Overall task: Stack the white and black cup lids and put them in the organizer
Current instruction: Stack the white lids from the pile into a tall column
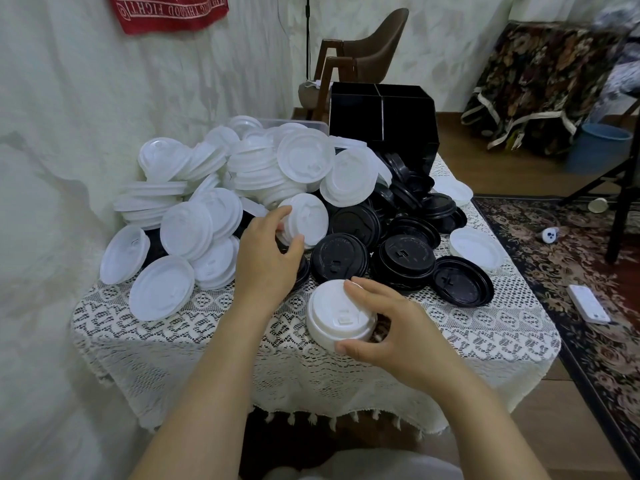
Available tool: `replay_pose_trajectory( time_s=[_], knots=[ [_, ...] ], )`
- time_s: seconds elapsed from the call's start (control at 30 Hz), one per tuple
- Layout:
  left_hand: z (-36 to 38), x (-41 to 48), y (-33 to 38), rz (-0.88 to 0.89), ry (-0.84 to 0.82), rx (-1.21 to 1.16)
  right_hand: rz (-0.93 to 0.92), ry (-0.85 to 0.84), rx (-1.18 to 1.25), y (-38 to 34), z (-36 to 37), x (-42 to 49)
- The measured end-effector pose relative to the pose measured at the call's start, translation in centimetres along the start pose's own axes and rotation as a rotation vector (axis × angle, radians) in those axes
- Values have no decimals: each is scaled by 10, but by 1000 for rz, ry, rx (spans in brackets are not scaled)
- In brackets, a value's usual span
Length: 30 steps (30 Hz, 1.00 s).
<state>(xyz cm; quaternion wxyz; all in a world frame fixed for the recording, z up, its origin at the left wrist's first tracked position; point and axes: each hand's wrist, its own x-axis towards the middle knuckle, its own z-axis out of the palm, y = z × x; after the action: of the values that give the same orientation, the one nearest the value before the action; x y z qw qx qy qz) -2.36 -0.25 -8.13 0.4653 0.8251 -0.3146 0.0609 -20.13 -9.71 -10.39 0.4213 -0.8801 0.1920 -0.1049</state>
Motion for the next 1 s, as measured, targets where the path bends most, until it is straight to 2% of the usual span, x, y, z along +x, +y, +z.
replay_pose_trajectory(
  time_s=[0.37, 0.57, 0.7, 0.8, 0.9, 1.0],
  knots=[
    [0, 1, 2, -86, -24, -219, 8, -1, -17, -1, 0, -1],
    [-16, 0, 10, -119, 12, -519, 7, 13, -28, -4, -1, -2],
    [-25, -3, 17, -154, -15, -681, 7, 16, -31, -5, -1, -3],
    [-30, -6, 21, -242, -63, -883, 15, 15, -43, -9, -5, -4],
    [-35, -11, 27, -330, -165, -1088, -8, 123, -50, -15, -10, -4],
    [-36, -19, 34, -353, -268, -1156, -95, 289, 62, -20, -10, -2]
  ],
)
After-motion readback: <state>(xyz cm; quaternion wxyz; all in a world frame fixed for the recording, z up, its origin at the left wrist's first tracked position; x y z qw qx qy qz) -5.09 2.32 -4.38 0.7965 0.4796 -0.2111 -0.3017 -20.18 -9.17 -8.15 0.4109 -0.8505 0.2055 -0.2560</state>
